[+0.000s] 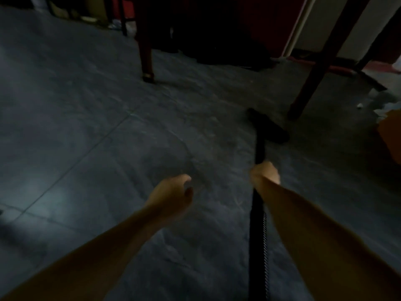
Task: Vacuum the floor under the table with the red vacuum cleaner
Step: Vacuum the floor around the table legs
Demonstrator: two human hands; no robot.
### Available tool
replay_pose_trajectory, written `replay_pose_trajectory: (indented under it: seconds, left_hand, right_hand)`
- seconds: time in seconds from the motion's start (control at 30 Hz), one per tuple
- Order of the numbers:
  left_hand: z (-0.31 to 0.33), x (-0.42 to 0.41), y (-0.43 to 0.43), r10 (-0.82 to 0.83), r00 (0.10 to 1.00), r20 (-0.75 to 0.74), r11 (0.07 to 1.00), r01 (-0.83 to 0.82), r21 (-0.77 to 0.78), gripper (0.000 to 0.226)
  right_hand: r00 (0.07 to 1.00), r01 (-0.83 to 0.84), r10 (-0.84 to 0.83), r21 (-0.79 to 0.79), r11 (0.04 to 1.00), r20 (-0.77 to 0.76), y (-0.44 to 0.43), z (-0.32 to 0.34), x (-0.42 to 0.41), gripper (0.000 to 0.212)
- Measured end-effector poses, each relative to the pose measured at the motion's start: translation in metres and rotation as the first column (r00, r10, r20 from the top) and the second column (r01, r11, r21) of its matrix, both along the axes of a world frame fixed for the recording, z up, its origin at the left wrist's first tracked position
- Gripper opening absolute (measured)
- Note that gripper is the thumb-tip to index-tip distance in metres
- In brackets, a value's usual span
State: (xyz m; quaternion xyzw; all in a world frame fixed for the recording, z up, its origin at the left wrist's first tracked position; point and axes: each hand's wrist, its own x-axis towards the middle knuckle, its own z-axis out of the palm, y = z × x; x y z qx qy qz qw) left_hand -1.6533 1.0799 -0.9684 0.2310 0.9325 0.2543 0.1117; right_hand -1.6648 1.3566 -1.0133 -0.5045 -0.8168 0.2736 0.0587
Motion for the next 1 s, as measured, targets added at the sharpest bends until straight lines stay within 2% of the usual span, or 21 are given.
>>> replay_pose_trajectory:
  seconds: [0.03, 0.1, 0.17, 0.2, 0.27, 0.37, 0.43, 0.5, 0.57, 0.67, 0.77, 0.83, 0.9, 1.0]
  left_hand:
    - [-0.005, -0.001, -0.005, 0.007, 1.000, -0.019, 1.000, -0.007, -0.001, 0.065]
    - [-0.008, -0.004, -0.014, 0.036, 0.999, -0.034, 0.999, -0.037, -0.006, 0.044]
    - [-0.005, -0.013, -0.025, 0.066, 0.996, -0.065, 0.998, -0.066, 0.000, 0.035]
    - [-0.002, -0.019, -0.030, 0.080, 0.995, -0.062, 0.997, -0.080, -0.003, 0.038]
    - [0.009, -0.031, -0.038, 0.083, 0.995, -0.058, 0.996, -0.084, -0.021, 0.051]
    - [0.025, -0.041, -0.055, 0.135, 0.991, -0.024, 0.991, -0.136, -0.019, 0.064]
    - [0.033, -0.043, -0.069, 0.177, 0.984, -0.005, 0.983, -0.178, -0.038, 0.059]
    - [0.037, -0.037, -0.084, 0.193, 0.981, -0.011, 0.980, -0.194, -0.036, 0.044]
    - [0.039, -0.030, -0.102, 0.203, 0.978, -0.047, 0.979, -0.204, -0.013, 0.036]
    - [0.041, -0.025, -0.124, 0.236, 0.970, -0.052, 0.972, -0.236, 0.005, 0.022]
    - [0.048, -0.023, -0.143, 0.248, 0.968, -0.028, 0.969, -0.247, 0.019, 0.039]
    - [0.049, -0.023, -0.153, 0.252, 0.967, -0.030, 0.967, -0.253, -0.009, 0.044]
    - [0.047, -0.021, -0.160, 0.266, 0.964, -0.010, 0.963, -0.266, -0.045, 0.032]
    - [0.044, -0.014, -0.169, 0.255, 0.967, 0.025, 0.965, -0.253, -0.062, 0.029]
  right_hand:
    - [1.000, 0.023, -0.024, -0.053, 0.998, -0.020, -0.012, 0.018, 0.003, 0.028]
    - [0.999, 0.022, -0.024, -0.053, 0.998, -0.035, -0.031, 0.021, -0.011, 0.033]
    - [0.999, -0.016, 0.012, -0.084, 0.996, -0.050, -0.053, 0.015, -0.030, 0.035]
    - [0.994, -0.076, 0.066, -0.113, 0.991, -0.084, -0.074, 0.014, -0.041, 0.037]
    - [0.969, -0.248, 0.244, -0.126, 0.960, -0.048, -0.113, 0.015, -0.059, 0.041]
    - [0.844, -0.535, 0.532, -0.149, 0.832, -0.059, -0.165, 0.010, -0.080, 0.049]
    - [0.777, -0.627, 0.628, -0.141, 0.766, -0.039, -0.190, 0.005, -0.083, 0.054]
    - [0.785, -0.619, 0.619, -0.069, 0.783, -0.022, -0.196, 0.002, -0.086, 0.051]
    - [0.845, -0.535, 0.535, -0.015, 0.845, -0.010, -0.188, 0.009, -0.088, 0.047]
    - [0.920, -0.393, 0.393, -0.035, 0.919, 0.001, -0.160, 0.018, -0.091, 0.044]
    - [0.943, -0.334, 0.333, -0.072, 0.940, -0.017, -0.162, 0.017, -0.091, 0.044]
    - [0.931, -0.365, 0.363, -0.060, 0.929, -0.030, -0.191, 0.013, -0.088, 0.043]
    - [0.896, -0.444, 0.444, -0.050, 0.895, -0.023, -0.227, 0.008, -0.086, 0.041]
    - [0.791, -0.611, 0.611, -0.035, 0.791, 0.002, -0.276, 0.008, -0.083, 0.038]
